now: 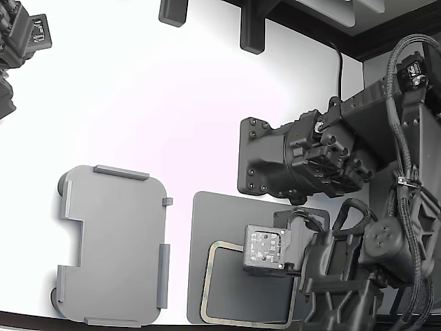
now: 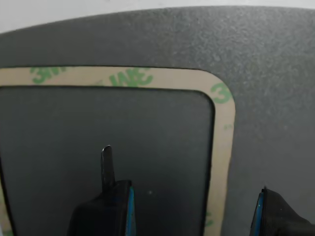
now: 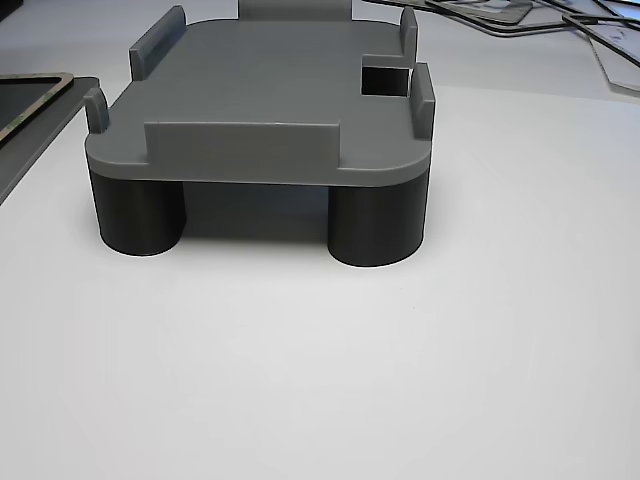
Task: Move top rectangular frame to the holder.
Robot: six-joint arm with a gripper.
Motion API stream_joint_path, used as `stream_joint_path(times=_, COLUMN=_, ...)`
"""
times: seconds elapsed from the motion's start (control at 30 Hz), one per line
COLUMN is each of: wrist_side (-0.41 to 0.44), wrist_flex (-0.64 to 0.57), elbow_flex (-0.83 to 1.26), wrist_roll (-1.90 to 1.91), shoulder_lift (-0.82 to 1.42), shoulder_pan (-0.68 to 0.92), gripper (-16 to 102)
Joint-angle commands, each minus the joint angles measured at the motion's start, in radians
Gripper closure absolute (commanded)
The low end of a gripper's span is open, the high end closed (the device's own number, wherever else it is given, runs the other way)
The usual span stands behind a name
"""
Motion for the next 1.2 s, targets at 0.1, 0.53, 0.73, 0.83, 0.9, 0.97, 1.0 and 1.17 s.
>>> stream_joint_path(times=0.1, wrist_side=0.003, wrist_flex=-0.031, elbow_flex=-0.02, wrist_roll=0.075, shoulder_lift=-0.069, shoulder_pan=0.044, gripper=-13)
stream_joint_path(times=0.53, wrist_side=-0.009, wrist_flex=-0.094, elbow_flex=0.132, wrist_roll=0.064, shoulder_lift=0.008, shoulder_pan=0.048, gripper=-12)
stream_joint_path(times=0.73, wrist_side=0.003, wrist_flex=-0.13, elbow_flex=0.147, wrist_roll=0.041, shoulder_lift=0.005, shoulder_pan=0.037, gripper=-8)
stream_joint_path(times=0.83, wrist_side=0.005, wrist_flex=-0.155, elbow_flex=0.166, wrist_roll=0.023, shoulder_lift=-0.005, shoulder_pan=0.02, gripper=0)
stream_joint_path(times=0.9, wrist_side=0.005, wrist_flex=-0.166, elbow_flex=0.175, wrist_roll=0.014, shoulder_lift=-0.011, shoulder_pan=0.008, gripper=4)
stream_joint_path(times=0.97, wrist_side=0.003, wrist_flex=-0.17, elbow_flex=0.181, wrist_roll=0.012, shoulder_lift=-0.012, shoulder_pan=0.002, gripper=6)
stream_joint_path(times=1.0, wrist_side=0.003, wrist_flex=-0.17, elbow_flex=0.183, wrist_roll=0.017, shoulder_lift=-0.014, shoulder_pan=0.002, gripper=7)
stream_joint_path(times=1.17, wrist_side=0.0, wrist_flex=-0.176, elbow_flex=0.196, wrist_roll=0.034, shoulder_lift=-0.014, shoulder_pan=-0.002, gripper=11)
